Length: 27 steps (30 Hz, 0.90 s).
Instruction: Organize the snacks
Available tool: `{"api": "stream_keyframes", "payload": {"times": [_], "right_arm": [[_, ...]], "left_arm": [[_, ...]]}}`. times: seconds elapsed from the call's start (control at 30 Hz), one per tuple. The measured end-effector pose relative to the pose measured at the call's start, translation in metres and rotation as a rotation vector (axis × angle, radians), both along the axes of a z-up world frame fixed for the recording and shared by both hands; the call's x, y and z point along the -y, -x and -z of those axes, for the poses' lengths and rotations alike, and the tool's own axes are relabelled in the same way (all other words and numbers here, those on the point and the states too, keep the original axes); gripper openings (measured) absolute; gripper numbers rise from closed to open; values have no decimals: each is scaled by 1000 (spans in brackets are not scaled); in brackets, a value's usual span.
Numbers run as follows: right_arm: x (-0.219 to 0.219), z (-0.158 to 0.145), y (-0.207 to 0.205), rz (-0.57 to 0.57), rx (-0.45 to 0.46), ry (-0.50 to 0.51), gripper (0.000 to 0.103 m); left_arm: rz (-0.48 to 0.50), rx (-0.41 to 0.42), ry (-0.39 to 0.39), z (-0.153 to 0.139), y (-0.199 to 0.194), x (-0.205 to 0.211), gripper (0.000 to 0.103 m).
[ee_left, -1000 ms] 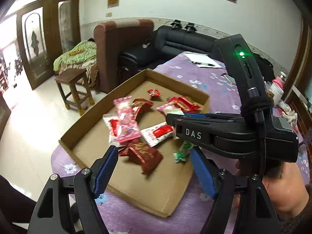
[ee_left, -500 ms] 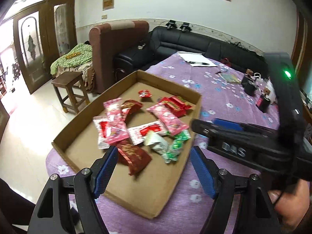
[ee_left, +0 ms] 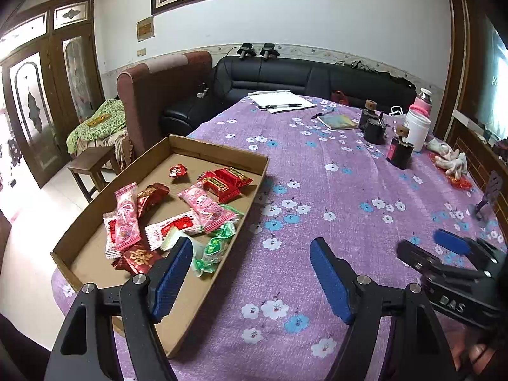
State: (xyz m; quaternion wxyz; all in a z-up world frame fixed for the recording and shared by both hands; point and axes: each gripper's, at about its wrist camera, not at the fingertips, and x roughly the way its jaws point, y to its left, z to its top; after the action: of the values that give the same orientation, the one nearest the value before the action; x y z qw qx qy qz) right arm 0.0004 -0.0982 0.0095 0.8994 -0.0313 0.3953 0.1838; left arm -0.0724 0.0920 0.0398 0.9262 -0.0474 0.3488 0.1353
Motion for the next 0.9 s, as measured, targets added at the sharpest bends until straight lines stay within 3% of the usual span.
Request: {"api": "stream_keyframes", "payload": {"times": [0.2, 0.3, 0.47, 0.53, 0.63, 0.8, 0.9], "right_arm": [[24, 16, 3, 69, 42, 75, 83], [29, 30, -3, 71, 7, 71, 84], [21, 56, -10, 50, -74, 122, 85], [21, 56, -9, 48, -60, 119, 91], [19, 59, -9, 38, -72, 126, 92], [19, 60, -9, 37, -76, 124, 94], [20, 59, -9, 38, -80, 125, 97]], "left_arm": [[-51, 3, -32, 6, -2, -1, 80], [-81, 16, -47, 6, 1, -6, 89], [-62, 82, -66, -2, 8, -12, 96], [-23, 95, -23, -4, 11, -15, 102], [27, 129, 31, -7, 14, -19, 102], [-1, 115, -57, -10, 12, -18, 102], [-47, 95, -54, -8, 15, -24, 102]]}}
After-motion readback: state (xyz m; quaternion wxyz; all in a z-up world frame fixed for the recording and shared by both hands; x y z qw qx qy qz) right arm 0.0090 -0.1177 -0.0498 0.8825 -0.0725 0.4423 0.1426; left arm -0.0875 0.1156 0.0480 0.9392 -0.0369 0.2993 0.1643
